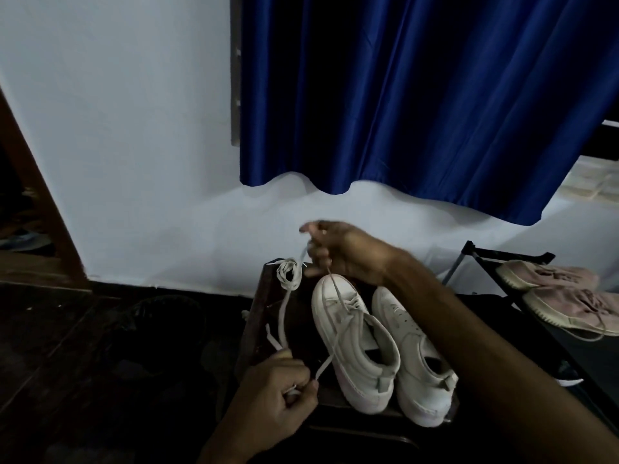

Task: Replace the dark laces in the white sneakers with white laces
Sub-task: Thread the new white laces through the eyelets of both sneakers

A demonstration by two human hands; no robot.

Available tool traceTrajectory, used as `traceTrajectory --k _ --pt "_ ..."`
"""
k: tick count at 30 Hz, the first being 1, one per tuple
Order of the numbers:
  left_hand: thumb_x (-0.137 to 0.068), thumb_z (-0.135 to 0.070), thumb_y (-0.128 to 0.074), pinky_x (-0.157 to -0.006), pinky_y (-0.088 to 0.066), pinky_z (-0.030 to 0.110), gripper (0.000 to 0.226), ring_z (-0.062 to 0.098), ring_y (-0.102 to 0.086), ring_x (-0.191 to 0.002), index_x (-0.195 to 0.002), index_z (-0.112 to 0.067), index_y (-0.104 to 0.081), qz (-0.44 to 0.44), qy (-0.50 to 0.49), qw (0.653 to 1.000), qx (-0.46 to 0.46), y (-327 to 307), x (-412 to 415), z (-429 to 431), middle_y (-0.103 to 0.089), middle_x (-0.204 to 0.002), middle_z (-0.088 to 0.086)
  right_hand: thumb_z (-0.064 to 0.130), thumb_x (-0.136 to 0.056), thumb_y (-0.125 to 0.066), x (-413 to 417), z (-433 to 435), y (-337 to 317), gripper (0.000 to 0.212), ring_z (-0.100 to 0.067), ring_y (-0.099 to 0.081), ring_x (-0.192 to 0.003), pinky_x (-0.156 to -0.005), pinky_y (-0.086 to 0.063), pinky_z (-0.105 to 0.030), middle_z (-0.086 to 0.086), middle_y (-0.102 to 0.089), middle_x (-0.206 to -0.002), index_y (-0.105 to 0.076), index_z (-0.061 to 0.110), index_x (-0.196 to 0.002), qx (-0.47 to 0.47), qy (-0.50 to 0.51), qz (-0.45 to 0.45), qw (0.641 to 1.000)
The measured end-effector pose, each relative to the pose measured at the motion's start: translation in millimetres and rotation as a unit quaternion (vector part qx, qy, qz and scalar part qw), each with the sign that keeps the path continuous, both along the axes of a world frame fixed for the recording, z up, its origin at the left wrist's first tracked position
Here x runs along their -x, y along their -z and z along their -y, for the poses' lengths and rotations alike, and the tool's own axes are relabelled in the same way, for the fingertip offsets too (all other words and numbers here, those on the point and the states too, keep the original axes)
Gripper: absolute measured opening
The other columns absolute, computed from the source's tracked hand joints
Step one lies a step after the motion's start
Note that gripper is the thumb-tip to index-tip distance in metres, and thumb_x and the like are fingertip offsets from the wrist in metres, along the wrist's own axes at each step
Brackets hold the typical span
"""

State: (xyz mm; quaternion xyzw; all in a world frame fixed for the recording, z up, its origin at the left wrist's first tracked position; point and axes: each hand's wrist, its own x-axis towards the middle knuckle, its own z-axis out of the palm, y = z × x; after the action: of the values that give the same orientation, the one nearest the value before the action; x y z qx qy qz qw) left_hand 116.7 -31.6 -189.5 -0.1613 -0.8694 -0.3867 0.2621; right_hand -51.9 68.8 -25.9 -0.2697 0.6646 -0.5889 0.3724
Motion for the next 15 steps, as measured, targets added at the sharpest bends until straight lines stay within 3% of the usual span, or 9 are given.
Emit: traceTrajectory --k 6,11,13,15 --pt "-0.086 -0.039 -0.054 -0.059 -0.039 0.024 0.032 -0.001 -0.04 -0.072 -0.065 -0.027 -0.034 0.047 -0.025 0.993 0.101 0.1 35.9 16.2 -0.042 -0.064 -0.015 0.017 -0.101 -0.046 3.8 19.1 -73.4 0.006 -0.009 -0.052 -0.063 -0.075 -0.052 -0.032 0.002 -0.06 -0.077 -0.052 0.019 -0.1 0.101 0.046 -0.042 0.993" --pt "-0.09 -0.053 -0.052 -0.074 -0.042 0.023 0.021 -0.002 -0.047 -0.088 -0.089 -0.032 -0.051 0.058 -0.058 0.991 0.107 -1.6 44.2 23.1 -0.054 -0.087 -0.016 0.009 -0.101 -0.044 6.6 21.7 -106.6 0.017 -0.012 -0.057 -0.066 -0.072 -0.051 -0.033 -0.002 -0.066 -0.083 -0.055 0.013 -0.113 0.125 0.092 -0.114 0.981" --pt "-0.093 -0.053 -0.049 -0.08 -0.044 0.023 0.025 0.002 -0.052 -0.094 -0.096 -0.03 -0.057 0.016 -0.122 0.991 0.06 -11.7 47.8 22.5 -0.053 -0.098 -0.015 0.008 -0.101 -0.044 0.9 19.3 -102.2 0.016 -0.012 -0.057 -0.067 -0.072 -0.051 -0.032 -0.002 -0.068 -0.082 -0.053 0.012 -0.113 0.09 0.085 -0.159 0.979" --pt "-0.096 -0.052 -0.042 -0.083 -0.046 0.025 0.032 0.003 -0.057 -0.094 -0.095 -0.028 -0.064 0.002 -0.165 0.983 -0.086 -32.3 56.0 18.1 -0.058 -0.098 -0.012 0.008 -0.1 -0.045 -8.7 16.4 -88.5 0.012 -0.013 -0.057 -0.066 -0.07 -0.052 -0.029 -0.004 -0.07 -0.083 -0.048 0.013 -0.11 0.047 0.059 -0.179 0.981"
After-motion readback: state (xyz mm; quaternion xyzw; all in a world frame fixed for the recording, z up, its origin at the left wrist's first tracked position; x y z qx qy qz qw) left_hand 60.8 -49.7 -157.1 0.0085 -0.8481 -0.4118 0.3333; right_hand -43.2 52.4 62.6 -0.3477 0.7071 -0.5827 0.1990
